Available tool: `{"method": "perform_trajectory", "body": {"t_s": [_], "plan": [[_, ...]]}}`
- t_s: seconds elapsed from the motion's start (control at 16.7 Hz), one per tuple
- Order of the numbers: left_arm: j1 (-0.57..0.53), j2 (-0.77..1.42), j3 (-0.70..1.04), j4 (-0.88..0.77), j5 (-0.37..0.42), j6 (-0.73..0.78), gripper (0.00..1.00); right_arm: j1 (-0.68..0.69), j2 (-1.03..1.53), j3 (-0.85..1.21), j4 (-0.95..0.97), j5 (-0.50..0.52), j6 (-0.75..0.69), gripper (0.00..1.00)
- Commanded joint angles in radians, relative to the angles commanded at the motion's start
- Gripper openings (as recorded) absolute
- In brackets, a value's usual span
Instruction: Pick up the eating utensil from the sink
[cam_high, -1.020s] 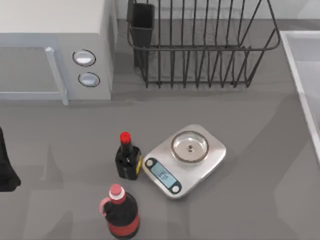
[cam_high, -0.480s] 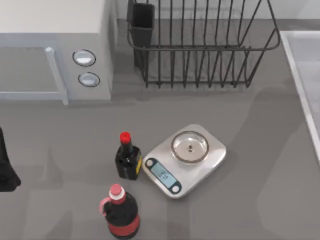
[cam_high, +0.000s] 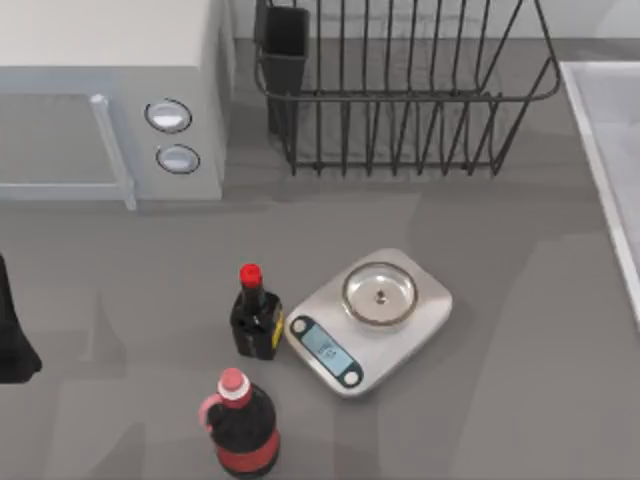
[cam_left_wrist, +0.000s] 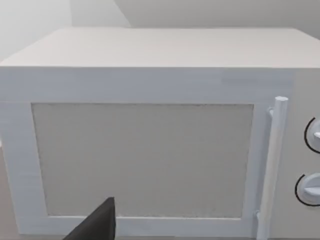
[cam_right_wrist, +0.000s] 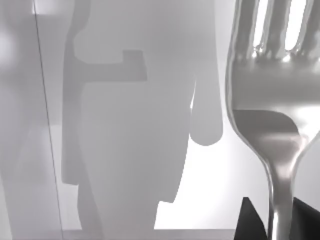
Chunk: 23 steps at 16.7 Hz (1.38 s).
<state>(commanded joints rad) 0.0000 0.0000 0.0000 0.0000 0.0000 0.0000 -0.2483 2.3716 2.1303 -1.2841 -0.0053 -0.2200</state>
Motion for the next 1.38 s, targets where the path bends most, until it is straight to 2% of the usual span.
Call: {"method": "perform_trajectory", "body": {"t_s": [0.18, 0.36, 0.48, 0.78, 0.96, 1.08, 1.38], "plan": [[0.0, 0.0, 0.0, 0.0, 0.0, 0.0, 1.0, 0.004, 0.002, -0.001, 0.001, 0.0, 0.004, 0.0], [0.0, 0.0, 0.0, 0.0, 0.0, 0.0, 1.0, 0.07, -0.016, 0.003, -0.031, 0.001, 0.07, 0.0], [0.0, 0.0, 0.0, 0.0, 0.0, 0.0, 1.0, 0.166, -0.044, 0.005, -0.069, 0.002, 0.165, 0.0], [0.0, 0.0, 0.0, 0.0, 0.0, 0.0, 1.0, 0.508, -0.141, -0.002, -0.178, 0.006, 0.499, 0.0], [0.0, 0.0, 0.0, 0.0, 0.0, 0.0, 1.0, 0.638, -0.194, -0.011, -0.227, 0.007, 0.629, 0.0], [0.0, 0.0, 0.0, 0.0, 0.0, 0.0, 1.0, 0.672, -0.212, -0.016, -0.241, 0.008, 0.662, 0.0], [0.0, 0.0, 0.0, 0.0, 0.0, 0.0, 1.0, 0.653, -0.205, -0.019, -0.237, 0.033, 0.678, 0.0]]}}
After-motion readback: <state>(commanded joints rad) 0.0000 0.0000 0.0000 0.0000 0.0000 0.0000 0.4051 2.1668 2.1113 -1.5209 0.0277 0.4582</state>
